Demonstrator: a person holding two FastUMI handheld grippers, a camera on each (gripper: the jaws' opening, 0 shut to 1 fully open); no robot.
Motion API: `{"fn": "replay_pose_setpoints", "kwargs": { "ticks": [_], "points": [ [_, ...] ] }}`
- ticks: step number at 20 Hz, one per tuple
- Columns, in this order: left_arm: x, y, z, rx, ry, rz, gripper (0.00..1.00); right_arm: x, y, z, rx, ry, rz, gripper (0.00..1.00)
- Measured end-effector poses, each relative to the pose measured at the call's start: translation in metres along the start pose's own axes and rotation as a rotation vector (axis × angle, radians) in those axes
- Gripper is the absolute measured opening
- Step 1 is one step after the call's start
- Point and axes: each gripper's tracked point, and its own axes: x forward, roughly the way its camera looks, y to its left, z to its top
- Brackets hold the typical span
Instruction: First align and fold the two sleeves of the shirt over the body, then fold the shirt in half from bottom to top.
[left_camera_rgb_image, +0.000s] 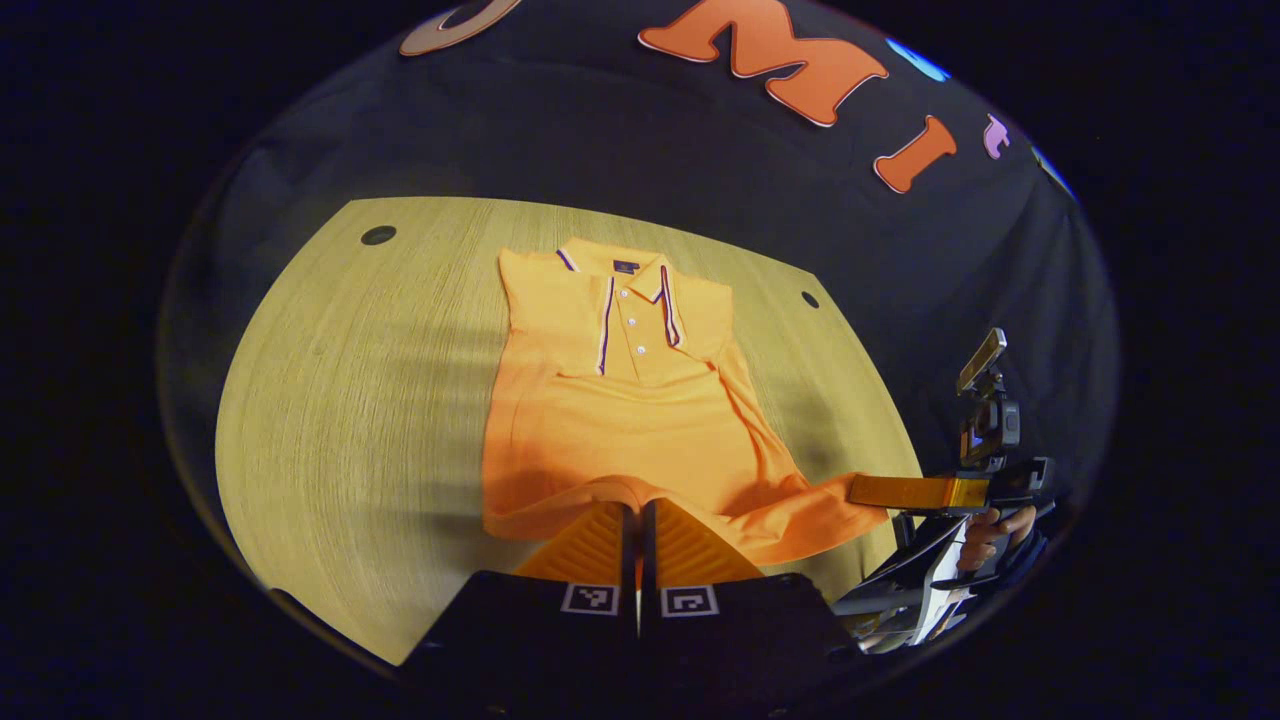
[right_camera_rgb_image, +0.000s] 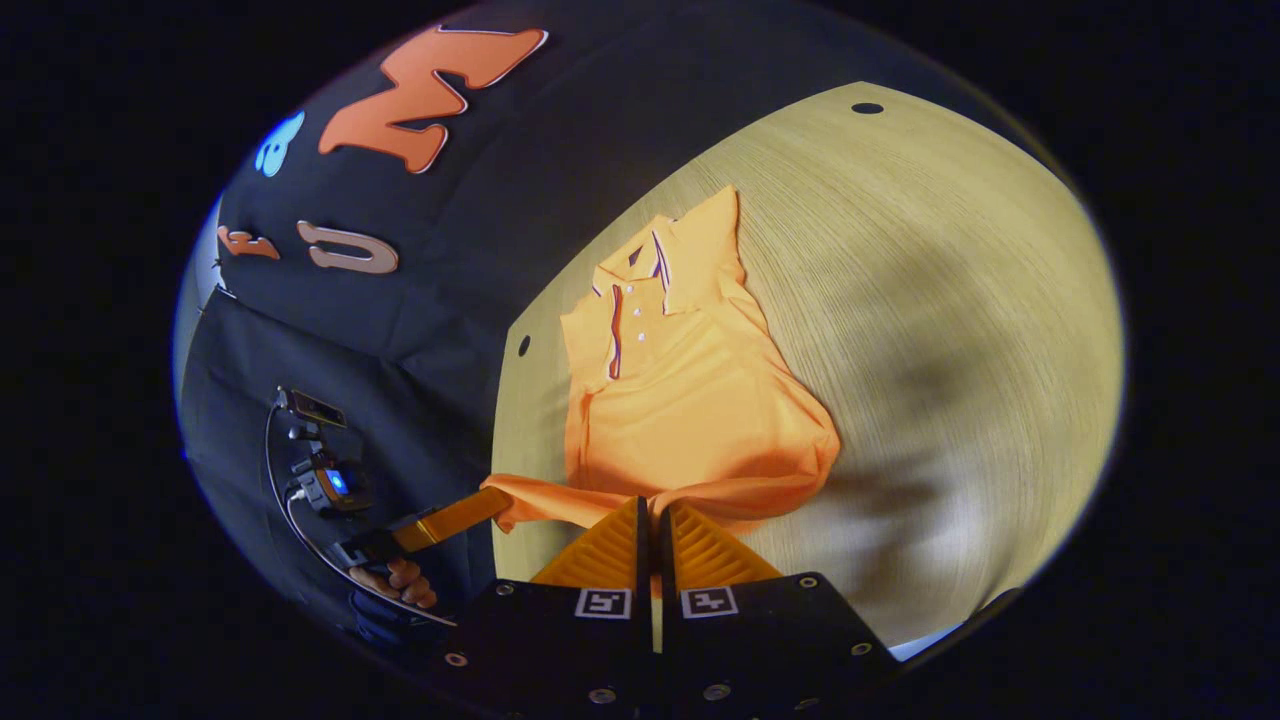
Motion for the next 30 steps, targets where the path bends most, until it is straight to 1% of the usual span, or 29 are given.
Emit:
{"fn": "replay_pose_setpoints", "kwargs": {
  "ticks": [3, 7, 11, 14, 16, 19, 22, 24, 25, 26, 27, 28, 29, 30],
  "points": [
    [0.013, 0.009, 0.033, 0.014, -0.011, -0.004, 0.01, 0.015, 0.003, 0.028, -0.024, -0.013, -0.025, 0.04],
    [0.034, 0.021, 0.085, 0.034, -0.041, -0.012, 0.01, 0.036, 0.009, 0.073, -0.025, -0.036, -0.052, 0.04],
    [0.066, 0.044, 0.134, 0.074, -0.06, 0.013, 0.0, 0.064, 0.02, 0.119, -0.015, -0.062, -0.066, 0.04],
    [0.09, 0.057, 0.164, 0.095, -0.061, 0.018, 0.01, 0.088, 0.018, 0.156, -0.004, -0.079, -0.099, 0.04],
    [0.109, 0.07, 0.187, 0.121, -0.072, 0.04, 0.01, 0.103, 0.014, 0.181, -0.002, -0.09, -0.124, 0.04],
    [0.134, 0.086, 0.207, 0.176, -0.063, 0.075, 0.01, 0.129, 0.002, 0.22, 0.001, -0.099, -0.184, 0.04],
    [0.161, 0.104, 0.222, 0.203, -0.062, 0.144, 0.01, 0.155, -0.01, 0.252, 0.022, -0.148, -0.244, 0.04],
    [0.174, 0.111, 0.217, 0.207, -0.031, 0.186, 0.03, 0.164, -0.012, 0.251, 0.09, -0.128, -0.249, 0.04],
    [0.176, 0.111, 0.217, 0.198, -0.027, 0.192, 0.04, 0.164, -0.01, 0.248, 0.108, -0.11, -0.24, 0.04],
    [0.176, 0.106, 0.218, 0.18, -0.036, 0.177, 0.18, 0.164, -0.012, 0.25, 0.09, -0.113, -0.246, 0.11],
    [0.172, 0.101, 0.219, 0.163, -0.049, 0.168, 0.38, 0.163, -0.014, 0.252, 0.052, -0.131, -0.254, 0.24],
    [0.168, 0.1, 0.219, 0.149, -0.06, 0.162, 0.43, 0.158, -0.014, 0.25, 0.004, -0.153, -0.264, 0.48],
    [0.165, 0.099, 0.217, 0.135, -0.062, 0.159, 0.62, 0.149, -0.015, 0.251, -0.045, -0.179, -0.284, 0.66],
    [0.156, 0.098, 0.214, 0.12, -0.079, 0.167, 0.8, 0.14, -0.021, 0.253, -0.1, -0.217, -0.323, 0.77]
  ]
}}
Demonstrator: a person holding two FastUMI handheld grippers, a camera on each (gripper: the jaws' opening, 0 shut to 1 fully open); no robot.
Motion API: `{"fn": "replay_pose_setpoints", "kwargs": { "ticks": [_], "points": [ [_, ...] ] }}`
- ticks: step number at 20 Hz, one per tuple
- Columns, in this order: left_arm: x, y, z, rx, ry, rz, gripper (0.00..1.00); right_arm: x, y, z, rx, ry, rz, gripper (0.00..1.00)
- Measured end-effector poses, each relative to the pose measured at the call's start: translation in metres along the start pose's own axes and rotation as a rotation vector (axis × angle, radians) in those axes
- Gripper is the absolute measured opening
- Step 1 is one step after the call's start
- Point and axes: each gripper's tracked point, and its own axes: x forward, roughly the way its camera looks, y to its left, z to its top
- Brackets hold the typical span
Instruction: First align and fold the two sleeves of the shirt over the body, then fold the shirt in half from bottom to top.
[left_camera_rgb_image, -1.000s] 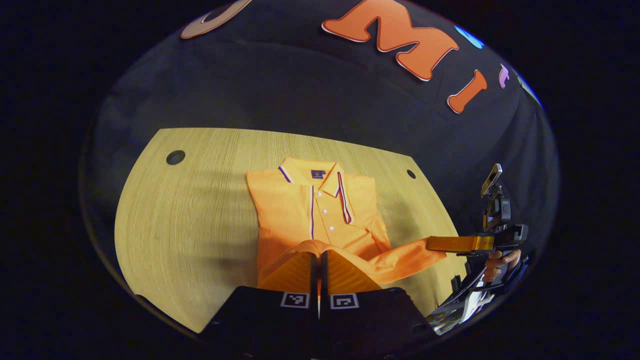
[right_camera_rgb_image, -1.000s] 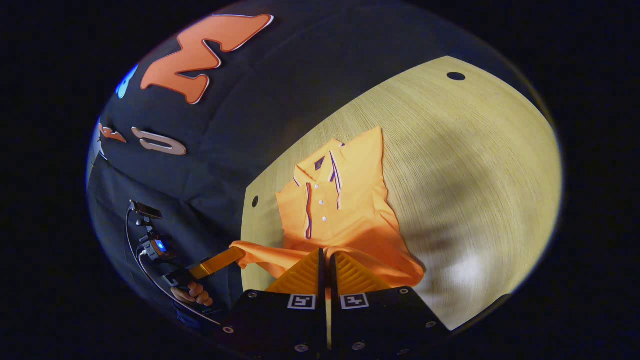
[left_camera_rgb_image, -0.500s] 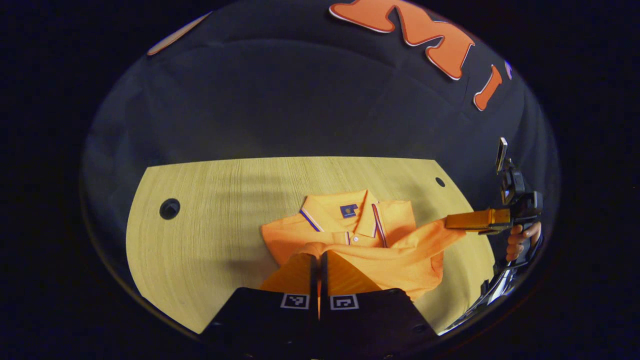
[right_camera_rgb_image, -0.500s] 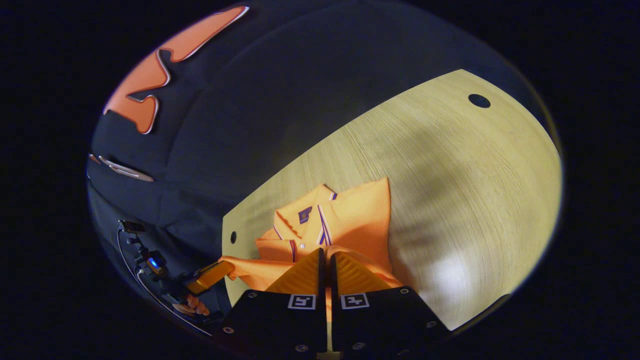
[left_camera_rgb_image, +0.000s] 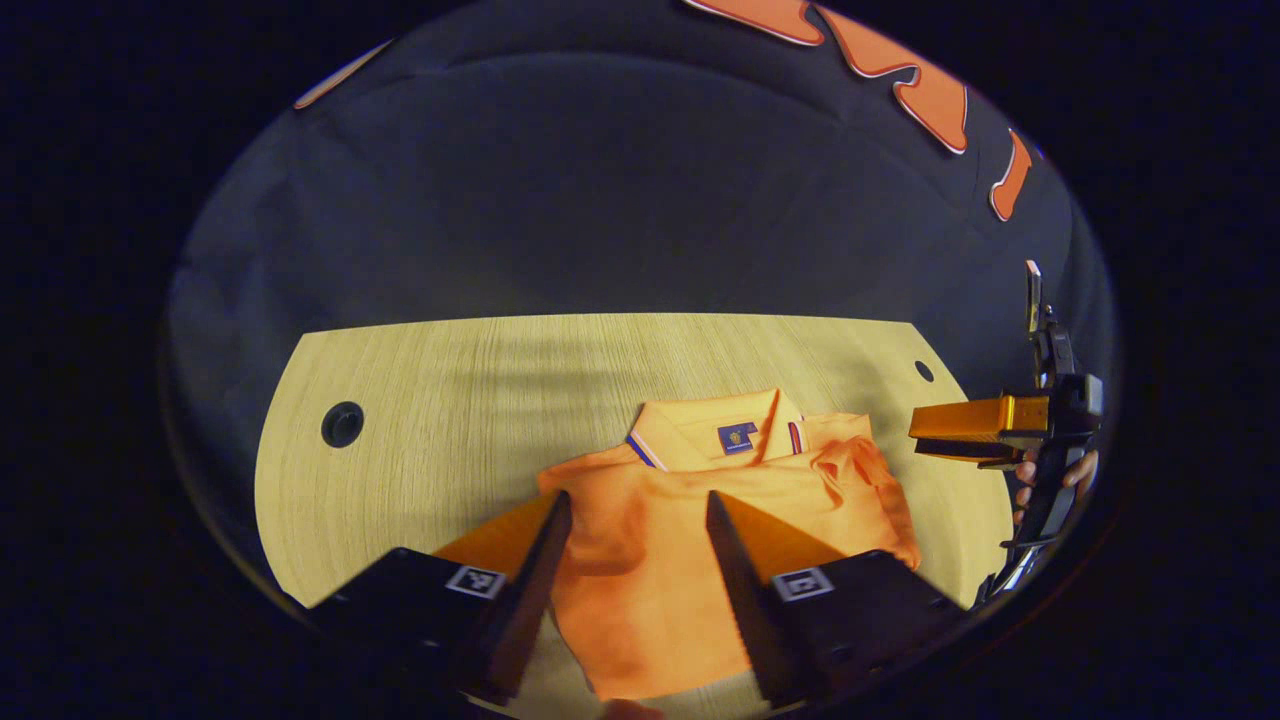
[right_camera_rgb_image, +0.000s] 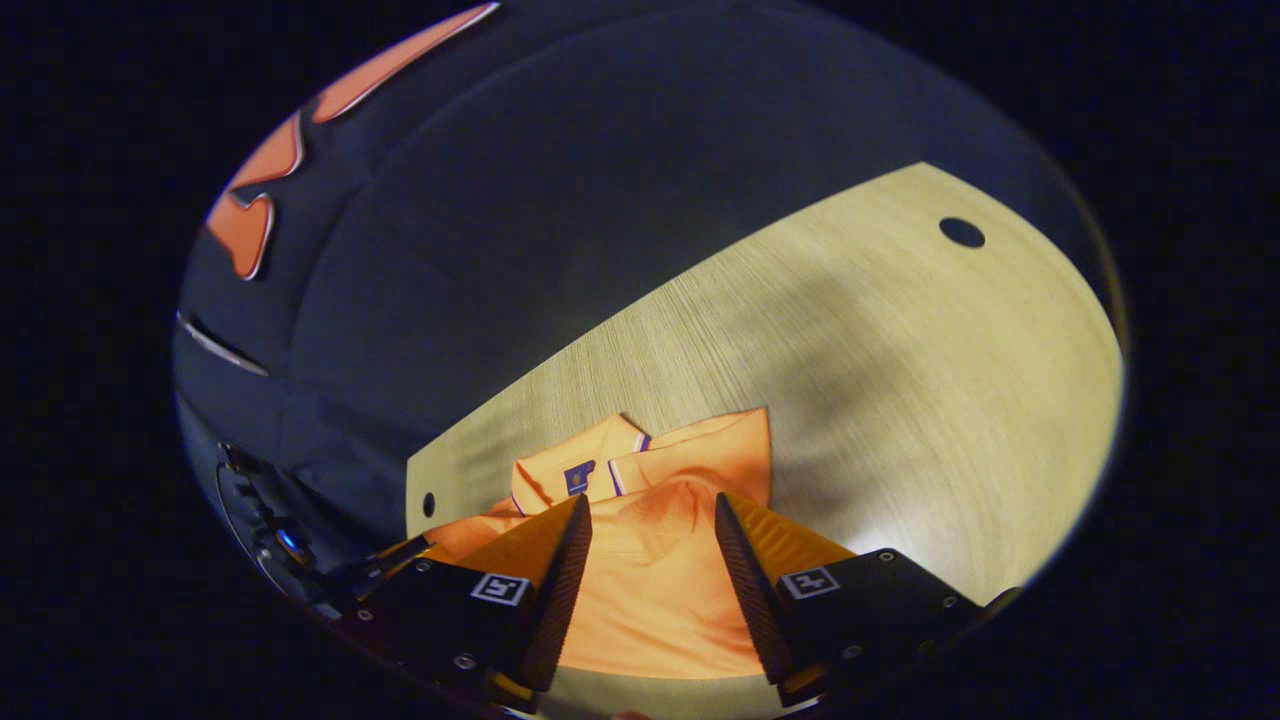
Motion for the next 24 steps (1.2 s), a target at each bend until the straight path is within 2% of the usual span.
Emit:
{"fn": "replay_pose_setpoints", "kwargs": {
  "ticks": [1, 2, 4, 9, 12, 21, 24],
  "points": [
    [-0.008, 0.001, 0.005, -0.013, -0.026, 0.01, 0.98, -0.009, -0.01, 0.002, -0.051, -0.045, -0.036, 0.83],
    [-0.022, 0.001, 0.009, -0.018, -0.052, 0.026, 0.98, -0.022, -0.015, 0.002, -0.092, -0.087, -0.064, 0.93],
    [-0.055, -0.003, 0.014, 0.005, -0.117, 0.065, 0.96, -0.054, -0.016, 0.006, -0.138, -0.181, -0.069, 0.96],
    [-0.149, -0.04, 0.01, 0.068, -0.307, 0.129, 0.96, -0.139, -0.01, -0.006, -0.265, -0.354, -0.034, 0.97],
    [-0.205, -0.061, -0.011, 0.073, -0.394, 0.149, 0.95, -0.18, 0.001, -0.019, -0.352, -0.427, -0.003, 0.97],
    [-0.33, -0.125, -0.074, 0.022, -0.605, 0.186, 0.95, -0.291, 0.012, -0.082, -0.51, -0.534, 0.121, 0.98],
    [-0.36, -0.151, -0.094, 0.06, -0.676, 0.166, 0.95, -0.323, 0.02, -0.096, -0.551, -0.602, 0.165, 0.98]
  ]
}}
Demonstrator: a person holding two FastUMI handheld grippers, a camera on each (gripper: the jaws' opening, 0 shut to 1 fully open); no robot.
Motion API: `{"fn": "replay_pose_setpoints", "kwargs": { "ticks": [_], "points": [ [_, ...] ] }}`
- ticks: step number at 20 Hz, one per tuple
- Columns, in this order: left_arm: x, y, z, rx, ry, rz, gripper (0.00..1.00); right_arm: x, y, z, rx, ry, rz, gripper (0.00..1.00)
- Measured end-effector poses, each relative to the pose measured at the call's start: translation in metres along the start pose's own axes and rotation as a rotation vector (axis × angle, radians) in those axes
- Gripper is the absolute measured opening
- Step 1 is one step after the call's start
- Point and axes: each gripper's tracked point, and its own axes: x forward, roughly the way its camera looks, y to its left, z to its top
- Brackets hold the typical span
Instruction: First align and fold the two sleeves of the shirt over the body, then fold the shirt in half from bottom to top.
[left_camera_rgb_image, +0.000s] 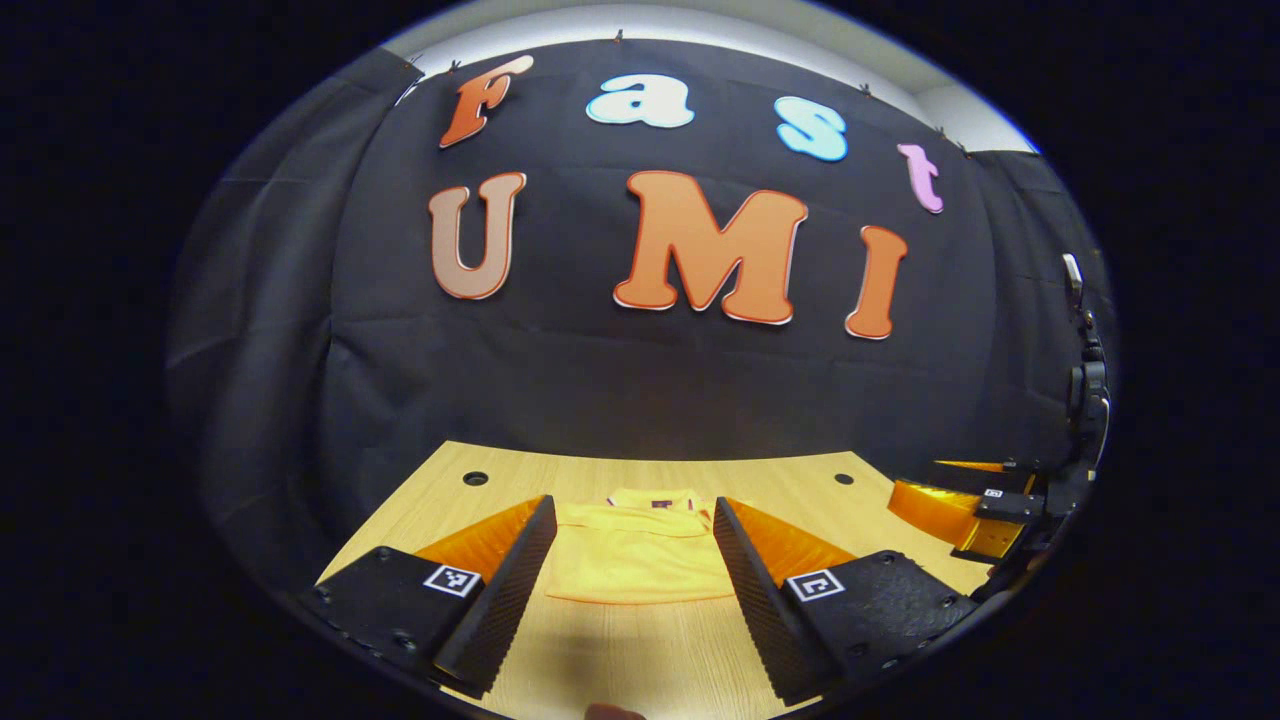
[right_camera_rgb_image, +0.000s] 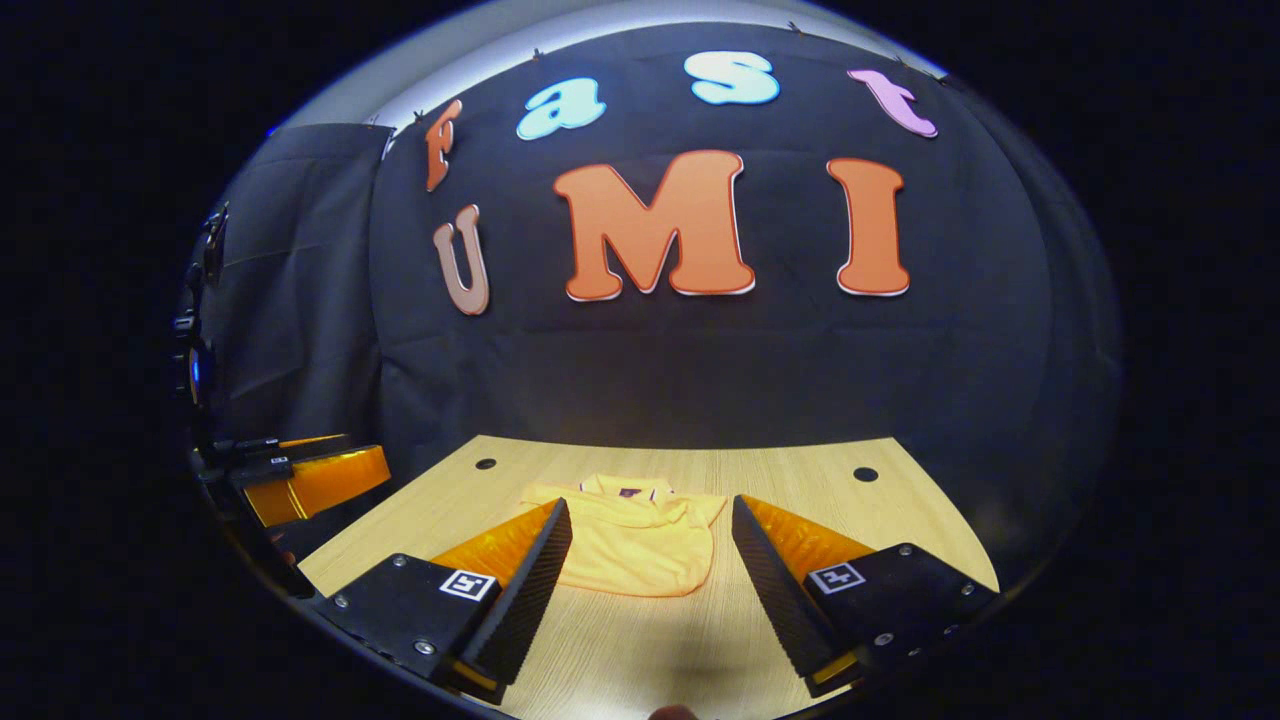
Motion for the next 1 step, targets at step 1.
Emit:
{"fn": "replay_pose_setpoints", "kwargs": {
  "ticks": [1],
  "points": [
    [-0.0133, -0.0049, 0.0024, 0.018, -0.022, 0.0, 0.95, -0.0106, 0.0035, 0.0021, -0.014, -0.017, 0.01, 0.98]
  ]
}}
